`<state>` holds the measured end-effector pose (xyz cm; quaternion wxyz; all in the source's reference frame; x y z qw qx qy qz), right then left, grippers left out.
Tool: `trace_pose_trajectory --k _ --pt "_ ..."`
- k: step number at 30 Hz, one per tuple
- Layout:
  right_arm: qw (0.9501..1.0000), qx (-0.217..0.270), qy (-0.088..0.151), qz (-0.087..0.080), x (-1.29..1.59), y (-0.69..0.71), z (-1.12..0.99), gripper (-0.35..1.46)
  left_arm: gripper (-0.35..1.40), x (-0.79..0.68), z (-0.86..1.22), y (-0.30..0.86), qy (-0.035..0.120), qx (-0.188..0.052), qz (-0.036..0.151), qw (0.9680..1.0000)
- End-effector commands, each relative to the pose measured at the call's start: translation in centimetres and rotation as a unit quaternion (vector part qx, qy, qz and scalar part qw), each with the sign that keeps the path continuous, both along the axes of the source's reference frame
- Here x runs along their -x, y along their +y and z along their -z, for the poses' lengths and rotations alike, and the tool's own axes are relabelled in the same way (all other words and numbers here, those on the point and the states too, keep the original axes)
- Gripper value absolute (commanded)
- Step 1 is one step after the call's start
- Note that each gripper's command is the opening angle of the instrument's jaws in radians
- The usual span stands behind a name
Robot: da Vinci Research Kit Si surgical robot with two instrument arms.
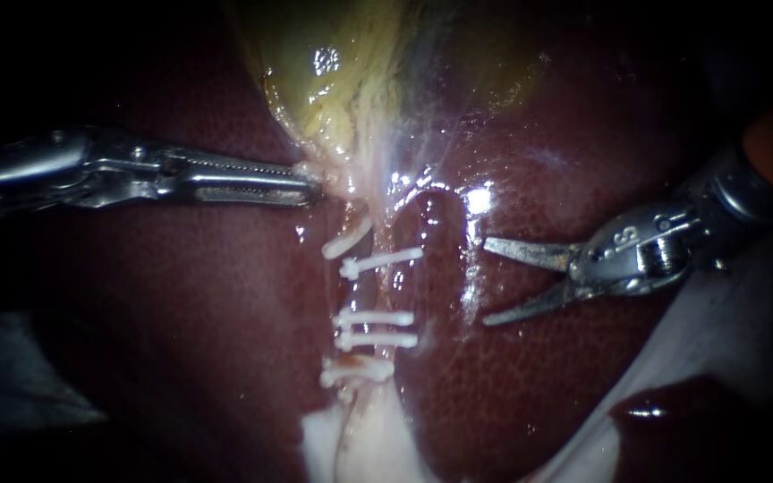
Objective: Go to the cutting position right tube
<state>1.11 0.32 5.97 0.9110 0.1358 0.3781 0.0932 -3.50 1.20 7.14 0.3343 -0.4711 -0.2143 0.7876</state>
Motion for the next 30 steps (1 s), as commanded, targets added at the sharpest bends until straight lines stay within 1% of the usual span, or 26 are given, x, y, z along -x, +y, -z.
trace_pose_trajectory --k 1,3,7,9,11,14,15,17,19,20,23,25,26,28,30 --pt "1.0000 0.000 0.000 0.000 0.00 0.00 0.00 1.43 -0.35 -0.01 0.03 0.00 -0.001 0.000 0.000 1.0000" --pt "1.0000 -0.002 0.002 0.002 0.00 0.00 0.00 1.43 -0.35 -0.04 0.11 0.00 -0.002 -0.002 -0.001 1.0000" --pt "1.0000 -0.004 0.004 0.003 -0.01 0.00 0.00 1.45 -0.35 -0.15 0.44 0.06 -0.005 -0.010 -0.003 0.9999" --pt "0.9999 -0.008 0.007 0.006 -0.03 0.00 -0.01 1.45 -0.35 -0.21 0.58 0.09 -0.003 -0.014 0.002 0.9999" --pt "0.9999 -0.009 0.009 0.007 -0.04 -0.01 -0.02 1.45 -0.35 -0.27 0.73 0.13 -0.007 -0.006 0.006 0.9999" --pt "0.9998 -0.012 0.011 0.009 -0.06 -0.01 -0.03 1.45 -0.35 -0.33 0.88 0.18 -0.010 -0.001 0.012 0.9999" --pt "0.9998 -0.013 0.012 0.010 -0.07 -0.01 -0.03 1.45 -0.35 -0.34 0.91 0.19 -0.010 -0.001 0.012 0.9999" --pt "0.9997 -0.016 0.017 0.012 -0.09 -0.01 -0.03 1.45 -0.35 -0.35 0.96 0.19 -0.015 -0.001 0.016 0.9998" --pt "0.9995 -0.019 0.021 0.014 -0.11 -0.01 -0.04 1.45 -0.35 -0.35 0.98 0.19 -0.015 -0.001 0.016 0.9998" --pt "0.9993 -0.020 0.025 0.019 -0.12 -0.02 -0.05 1.45 -0.35 -0.35 0.98 0.19 -0.015 -0.001 0.016 0.9998" --pt "0.9985 -0.043 0.033 0.011 -0.18 -0.03 -0.09 1.45 -0.35 -0.35 0.98 0.19 -0.016 -0.001 0.017 0.9997" --pt "0.9969 -0.066 0.042 0.002 -0.24 -0.05 -0.17 1.45 -0.35 -0.35 0.98 0.19 -0.018 -0.001 0.018 0.9997" --pt "0.9959 -0.075 0.051 -0.005 -0.26 -0.06 -0.21 1.45 -0.35 -0.36 0.98 0.18 -0.018 -0.001 0.018 0.9997" --pt "0.9934 -0.099 0.057 -0.012 -0.34 -0.09 -0.32 1.45 -0.35 -0.36 0.99 0.18 -0.017 -0.001 0.018 0.9997" --pt "0.9909 -0.119 0.060 -0.014 -0.41 -0.11 -0.45 1.45 -0.35 -0.36 1.00 0.17 -0.017 -0.001 0.018 0.9997"
